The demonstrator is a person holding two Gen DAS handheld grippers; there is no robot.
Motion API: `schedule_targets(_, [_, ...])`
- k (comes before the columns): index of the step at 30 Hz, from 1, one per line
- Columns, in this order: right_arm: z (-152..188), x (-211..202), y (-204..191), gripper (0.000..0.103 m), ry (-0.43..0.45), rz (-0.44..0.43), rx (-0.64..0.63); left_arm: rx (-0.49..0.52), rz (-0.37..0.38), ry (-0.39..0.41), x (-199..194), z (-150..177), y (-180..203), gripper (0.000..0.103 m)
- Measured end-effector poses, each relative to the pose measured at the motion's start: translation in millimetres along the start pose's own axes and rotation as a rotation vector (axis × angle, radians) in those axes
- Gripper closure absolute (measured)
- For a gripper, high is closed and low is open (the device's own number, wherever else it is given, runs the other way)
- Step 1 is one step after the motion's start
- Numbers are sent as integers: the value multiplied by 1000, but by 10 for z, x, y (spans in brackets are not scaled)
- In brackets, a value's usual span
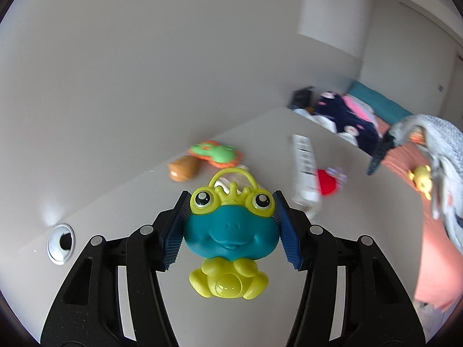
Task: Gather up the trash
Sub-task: 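Carry the frog toy and fish plush to the trash bag and open both grippers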
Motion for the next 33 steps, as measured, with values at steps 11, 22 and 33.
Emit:
schedule_targets(11, [210,-659,854,79,40,32,124,144,132,0,-542,302,1103,47])
schedule_targets(22, [442,-1165,1720,78,63,116,200,278,273,-11,-837,539,2321,47])
schedule_targets(33, [755,-1428,2513,77,44,198,284,448,383,-44,-1032,953,3426,47])
Point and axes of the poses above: each gripper's, at about its wrist camera, not at the fingertips, and x roughly the way its jaws point, y to its right, z to its underside, the point moved 9 cm from there along x, roughly the way its jaws point, and after that the axes turned 5 degrees about x, right-handed, at the moved point
